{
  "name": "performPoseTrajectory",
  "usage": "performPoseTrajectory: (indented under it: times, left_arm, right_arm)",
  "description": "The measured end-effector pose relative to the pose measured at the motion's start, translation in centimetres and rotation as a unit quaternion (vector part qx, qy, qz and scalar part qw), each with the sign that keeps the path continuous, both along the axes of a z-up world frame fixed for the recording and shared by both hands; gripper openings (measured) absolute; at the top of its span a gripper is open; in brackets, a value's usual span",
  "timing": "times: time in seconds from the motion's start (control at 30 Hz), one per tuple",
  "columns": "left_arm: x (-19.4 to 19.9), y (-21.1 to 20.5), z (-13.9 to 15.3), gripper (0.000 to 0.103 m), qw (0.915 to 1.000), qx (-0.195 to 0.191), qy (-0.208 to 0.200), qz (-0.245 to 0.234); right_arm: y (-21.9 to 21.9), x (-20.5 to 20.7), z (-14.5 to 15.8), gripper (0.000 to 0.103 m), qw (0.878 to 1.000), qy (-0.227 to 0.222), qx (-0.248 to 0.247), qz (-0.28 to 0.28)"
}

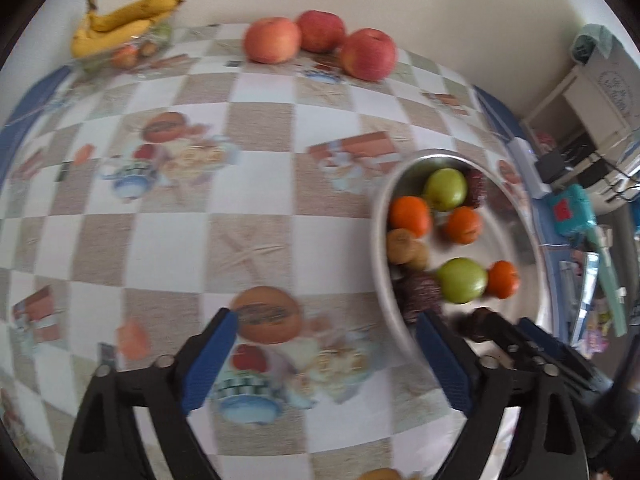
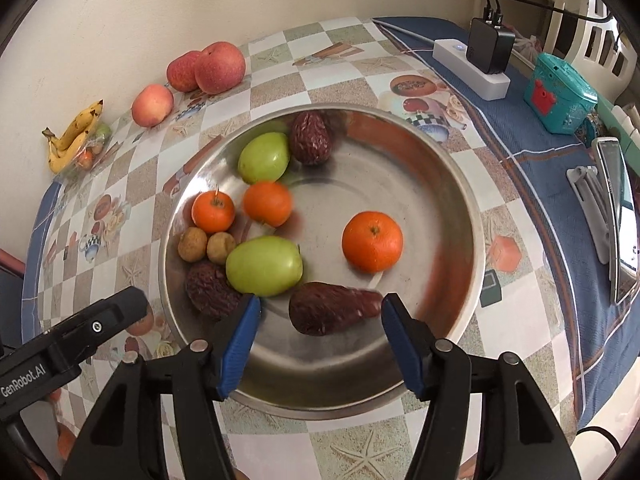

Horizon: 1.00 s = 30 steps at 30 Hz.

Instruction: Organize fruits

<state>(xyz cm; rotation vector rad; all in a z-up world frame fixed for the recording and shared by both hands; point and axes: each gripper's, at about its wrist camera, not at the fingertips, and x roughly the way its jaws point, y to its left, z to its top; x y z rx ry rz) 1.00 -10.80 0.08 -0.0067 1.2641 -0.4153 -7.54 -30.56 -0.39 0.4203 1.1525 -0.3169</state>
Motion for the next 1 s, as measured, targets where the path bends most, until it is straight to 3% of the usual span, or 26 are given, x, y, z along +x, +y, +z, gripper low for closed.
performPoseTrajectory:
  times: [0.1,0.13,0.17,0.2,0.37,0.5,0.6,0.77,1.0]
  left_arm:
    - [-0.6,1.8,-0.1,0.103,0.9989,0.041,-0.022,0.011]
    - [-0.8,2.3,-0.1,0.103,0.9981,0.053,-0.028,0.013]
    - [-1.0,2.8,0.0,0.103,0.9974,0.062,-0.034,0.015]
    - [-1.2,3.3,0.1,0.103,0.9969,0.065,-0.039,0.016]
    - [-2.5,4.6,1.6,0.103,0.9911,0.099,-0.087,0.023]
    - [-3.3,5.0,2.3,0.103,0.9861,0.128,-0.101,0.033]
    - [-3.2,5.6,2.4,0.103,0.9841,0.14,-0.097,0.051]
    - [-2.9,6.0,1.7,0.103,0.9875,0.132,-0.063,0.059]
    - [-3.0,5.8,1.6,0.103,0.9869,0.139,-0.059,0.056]
  right_arm:
    - [0.7,-0.3,0.0,0.065,1.0,-0.005,0.001,0.008]
    - [1.0,-0.4,0.0,0.072,1.0,-0.006,0.002,0.01]
    - [1.2,-0.5,0.0,0.086,1.0,-0.008,0.003,0.012]
    - [1.5,-0.6,0.1,0.09,1.0,-0.012,0.003,0.015]
    - [3.2,-0.9,0.5,0.09,0.999,-0.013,-0.021,0.036]
    - [4.0,-1.5,1.3,0.09,0.999,-0.03,-0.02,0.041]
    - [4.4,-1.8,1.7,0.09,0.998,-0.035,-0.029,0.042]
    - [4.5,-1.7,1.9,0.09,0.998,-0.041,-0.025,0.037]
    - [4.8,-1.6,2.0,0.09,0.998,-0.038,-0.03,0.043]
